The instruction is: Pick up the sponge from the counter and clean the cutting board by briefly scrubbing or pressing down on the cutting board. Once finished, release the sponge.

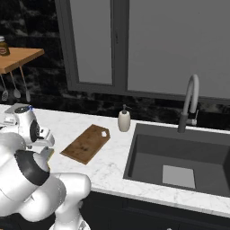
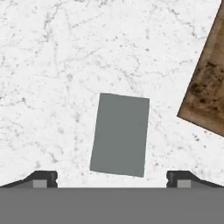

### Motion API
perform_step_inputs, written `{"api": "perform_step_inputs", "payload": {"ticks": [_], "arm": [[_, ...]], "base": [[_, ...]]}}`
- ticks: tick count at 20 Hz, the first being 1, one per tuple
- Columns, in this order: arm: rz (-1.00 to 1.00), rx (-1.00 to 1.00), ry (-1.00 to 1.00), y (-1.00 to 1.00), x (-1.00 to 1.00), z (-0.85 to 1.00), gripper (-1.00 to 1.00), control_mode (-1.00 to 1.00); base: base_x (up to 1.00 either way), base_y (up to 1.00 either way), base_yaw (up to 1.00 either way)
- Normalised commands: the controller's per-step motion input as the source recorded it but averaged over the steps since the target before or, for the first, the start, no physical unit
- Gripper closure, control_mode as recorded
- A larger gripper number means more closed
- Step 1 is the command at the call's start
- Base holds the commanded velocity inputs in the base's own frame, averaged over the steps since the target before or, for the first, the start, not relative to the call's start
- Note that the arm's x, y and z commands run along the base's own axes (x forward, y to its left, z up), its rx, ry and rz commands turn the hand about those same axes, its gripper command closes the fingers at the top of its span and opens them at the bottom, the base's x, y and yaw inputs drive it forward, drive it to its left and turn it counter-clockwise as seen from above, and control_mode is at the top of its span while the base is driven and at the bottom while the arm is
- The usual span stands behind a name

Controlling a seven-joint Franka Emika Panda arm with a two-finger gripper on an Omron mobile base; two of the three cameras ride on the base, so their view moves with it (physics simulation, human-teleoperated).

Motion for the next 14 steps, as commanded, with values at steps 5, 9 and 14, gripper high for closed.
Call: {"api": "perform_step_inputs", "payload": {"ticks": [5, 9, 14], "arm": [[0.0, 0.09, 0.0, -0.37, -0.65, 0.82, -1.0, -1.0], [0.0, 0.05, -0.01, -0.35, -0.82, 1.0, -1.0, -1.0], [-0.01, 0.0, -0.04, -0.43, -0.62, 1.0, -1.0, -1.0]], "base": [[0.0, 0.0, 0.0], [0.0, 0.0, 0.0], [0.0, 0.0, 0.0]]}}
